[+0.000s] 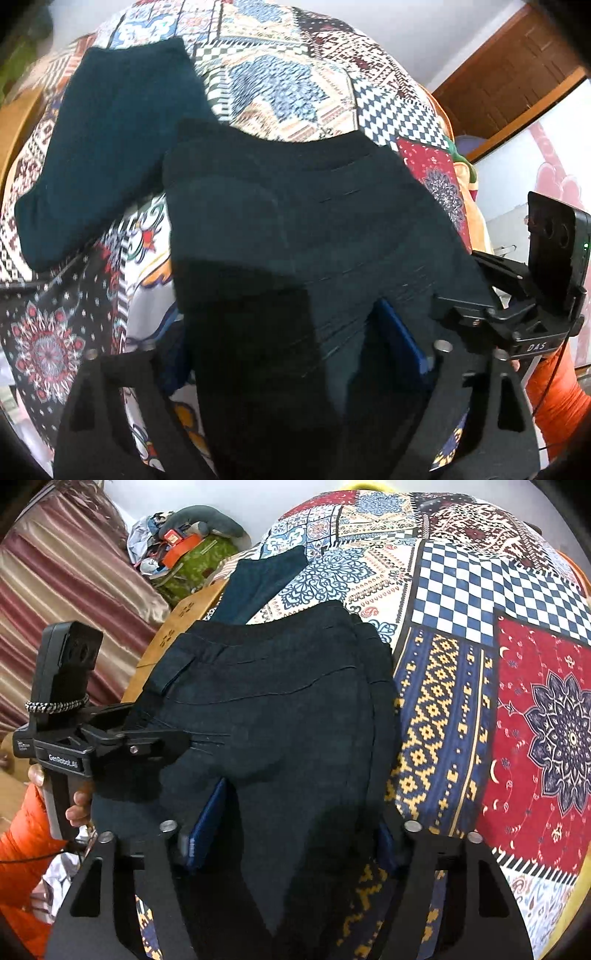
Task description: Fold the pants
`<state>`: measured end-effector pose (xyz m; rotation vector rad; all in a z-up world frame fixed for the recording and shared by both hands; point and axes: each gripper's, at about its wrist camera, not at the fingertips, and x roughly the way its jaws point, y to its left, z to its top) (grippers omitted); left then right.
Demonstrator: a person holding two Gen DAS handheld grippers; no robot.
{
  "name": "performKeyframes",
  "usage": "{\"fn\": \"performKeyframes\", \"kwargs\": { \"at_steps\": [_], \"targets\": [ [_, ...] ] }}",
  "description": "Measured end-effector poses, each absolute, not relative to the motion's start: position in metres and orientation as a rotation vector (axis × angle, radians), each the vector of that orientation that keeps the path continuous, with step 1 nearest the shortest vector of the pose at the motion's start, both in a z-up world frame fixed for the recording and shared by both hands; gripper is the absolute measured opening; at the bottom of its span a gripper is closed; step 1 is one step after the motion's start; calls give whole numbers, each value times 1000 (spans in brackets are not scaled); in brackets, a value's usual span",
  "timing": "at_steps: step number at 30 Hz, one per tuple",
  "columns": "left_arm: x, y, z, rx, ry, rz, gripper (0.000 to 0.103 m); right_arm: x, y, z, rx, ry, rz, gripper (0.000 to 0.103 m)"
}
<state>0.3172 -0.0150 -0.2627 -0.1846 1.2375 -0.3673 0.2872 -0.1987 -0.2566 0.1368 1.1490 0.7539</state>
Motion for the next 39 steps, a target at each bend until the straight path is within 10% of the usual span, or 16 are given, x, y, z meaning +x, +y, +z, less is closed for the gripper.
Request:
{"fn": "performKeyframes", "kwargs": {
  "at_steps": [10,16,39],
  "targets": [
    [296,-10,-245,-204,1175,-327,41,268,-203,-238,154,1087,710,24],
    [265,-7,-220,-165,1118,-312,32,245,-194,-215,90,1028,723,20],
    [267,102,-71,-97,702,-140,29,280,-91,-92,10,684,844,20]
  ]
}}
